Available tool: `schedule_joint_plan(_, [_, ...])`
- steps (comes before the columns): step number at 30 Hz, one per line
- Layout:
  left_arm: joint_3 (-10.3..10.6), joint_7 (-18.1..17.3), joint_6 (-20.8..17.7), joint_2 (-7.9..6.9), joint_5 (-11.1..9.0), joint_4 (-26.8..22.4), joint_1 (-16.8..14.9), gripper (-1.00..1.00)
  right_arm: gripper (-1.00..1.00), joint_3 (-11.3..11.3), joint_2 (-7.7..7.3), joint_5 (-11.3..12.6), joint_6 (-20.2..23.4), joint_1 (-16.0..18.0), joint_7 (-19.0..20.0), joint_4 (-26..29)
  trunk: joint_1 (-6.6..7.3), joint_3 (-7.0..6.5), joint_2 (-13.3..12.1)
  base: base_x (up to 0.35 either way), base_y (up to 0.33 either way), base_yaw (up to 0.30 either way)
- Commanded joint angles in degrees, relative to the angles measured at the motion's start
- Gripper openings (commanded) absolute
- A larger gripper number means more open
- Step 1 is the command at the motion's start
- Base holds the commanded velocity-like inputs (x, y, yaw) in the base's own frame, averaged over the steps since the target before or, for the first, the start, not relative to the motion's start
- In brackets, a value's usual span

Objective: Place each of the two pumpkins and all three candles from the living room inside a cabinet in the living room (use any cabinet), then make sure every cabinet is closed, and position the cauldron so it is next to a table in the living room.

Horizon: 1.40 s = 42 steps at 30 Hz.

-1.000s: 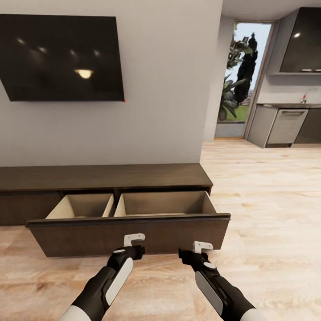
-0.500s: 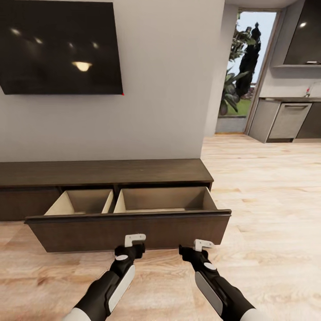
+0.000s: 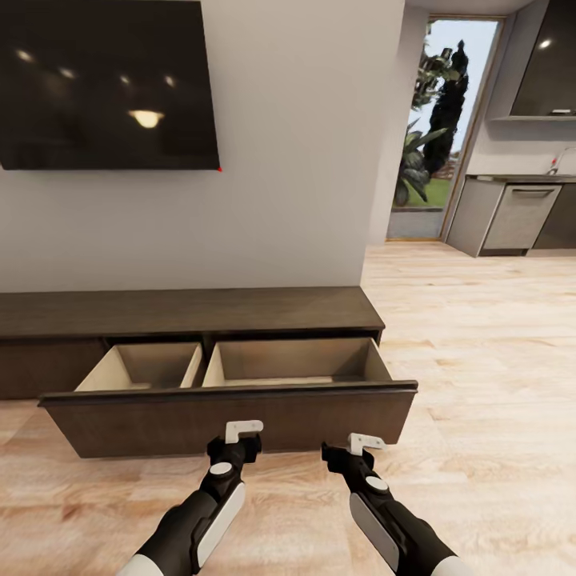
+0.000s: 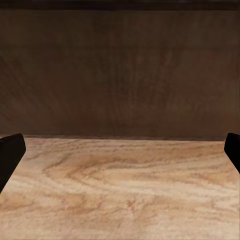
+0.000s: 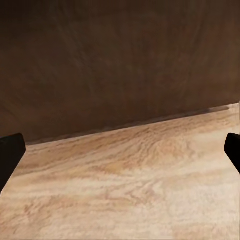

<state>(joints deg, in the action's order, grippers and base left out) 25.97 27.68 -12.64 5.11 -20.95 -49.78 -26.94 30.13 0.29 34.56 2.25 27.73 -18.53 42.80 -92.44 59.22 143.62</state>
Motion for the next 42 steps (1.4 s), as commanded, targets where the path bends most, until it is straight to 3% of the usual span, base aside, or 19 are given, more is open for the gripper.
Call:
schedule_joint_plan(1, [0.19, 0.45, -0.19, -0.03, -0.36, -0.07, -0.04, 1.0, 1.0, 0.24, -0.04, 0.22, 0.2, 0.04, -0.49, 0.1, -0.01, 0.06, 0.02, 0.138, 0.0, 0.0])
schedule_joint_plan(24, [0.18, 0.45, -0.11, -0.04, -0.16, 0.39, -0.04, 1.0, 1.0, 0.28, -0.1, 0.25, -1.19, 0.04, -0.46, 0.09, -0.01, 0.06, 0.02, 0.151, 0.0, 0.0])
schedule_joint_plan(35, [0.13, 0.45, -0.1, -0.01, -0.28, 0.39, -0.04, 1.0, 1.0, 0.28, -0.12, 0.25, -1.19, 0.04, -0.46, 0.09, -0.29, 2.49, 0.17, 0.001, 0.0, 0.0])
schedule_joint_plan(42, [0.19, 0.45, -0.1, -0.08, -0.31, 0.39, -0.04, 1.0, 1.0, 0.24, -0.12, 0.35, -1.48, 0.04, -0.95, 0.02, -0.29, 2.49, 0.17, 0.0, 0.0, 0.0])
